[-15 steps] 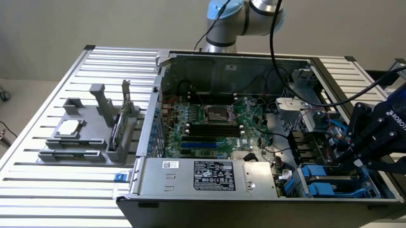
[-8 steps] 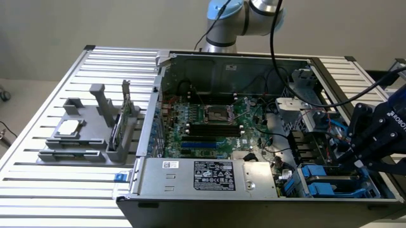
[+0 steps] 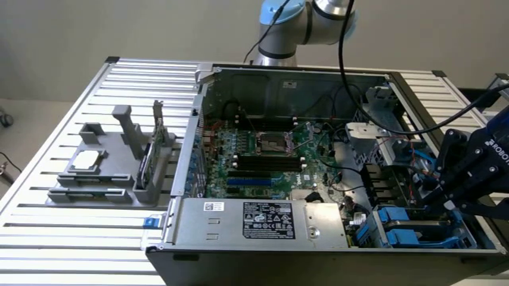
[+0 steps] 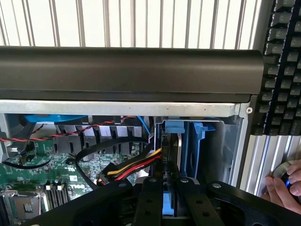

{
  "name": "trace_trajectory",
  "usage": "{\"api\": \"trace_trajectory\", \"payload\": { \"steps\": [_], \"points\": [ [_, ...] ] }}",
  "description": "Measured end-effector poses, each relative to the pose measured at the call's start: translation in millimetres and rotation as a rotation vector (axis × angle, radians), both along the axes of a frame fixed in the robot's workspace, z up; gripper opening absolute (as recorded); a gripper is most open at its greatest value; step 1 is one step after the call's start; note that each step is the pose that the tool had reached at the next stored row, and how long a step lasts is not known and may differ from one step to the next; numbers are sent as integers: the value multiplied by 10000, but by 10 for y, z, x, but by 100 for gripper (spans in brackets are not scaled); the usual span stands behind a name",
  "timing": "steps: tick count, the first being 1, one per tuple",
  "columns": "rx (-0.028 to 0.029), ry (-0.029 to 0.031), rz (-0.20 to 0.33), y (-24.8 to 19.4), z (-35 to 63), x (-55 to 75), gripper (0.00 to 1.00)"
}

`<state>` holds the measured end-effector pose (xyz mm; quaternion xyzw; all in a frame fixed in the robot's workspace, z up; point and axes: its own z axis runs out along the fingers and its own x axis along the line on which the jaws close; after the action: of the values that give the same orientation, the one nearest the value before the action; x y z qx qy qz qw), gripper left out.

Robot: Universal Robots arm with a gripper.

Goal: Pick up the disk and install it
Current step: 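Insert the first disk wire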

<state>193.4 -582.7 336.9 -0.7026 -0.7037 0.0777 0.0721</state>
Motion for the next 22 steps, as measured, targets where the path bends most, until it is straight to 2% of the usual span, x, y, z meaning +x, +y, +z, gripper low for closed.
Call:
{"api": "trace_trajectory", "payload": {
  "steps": [8, 15, 22],
  "points": [
    [34, 0, 0, -20, -6, 0, 17],
    [116, 0, -1, -21, -17, 0, 17],
    [115, 6, -1, -32, -14, 0, 17]
  ]
}}
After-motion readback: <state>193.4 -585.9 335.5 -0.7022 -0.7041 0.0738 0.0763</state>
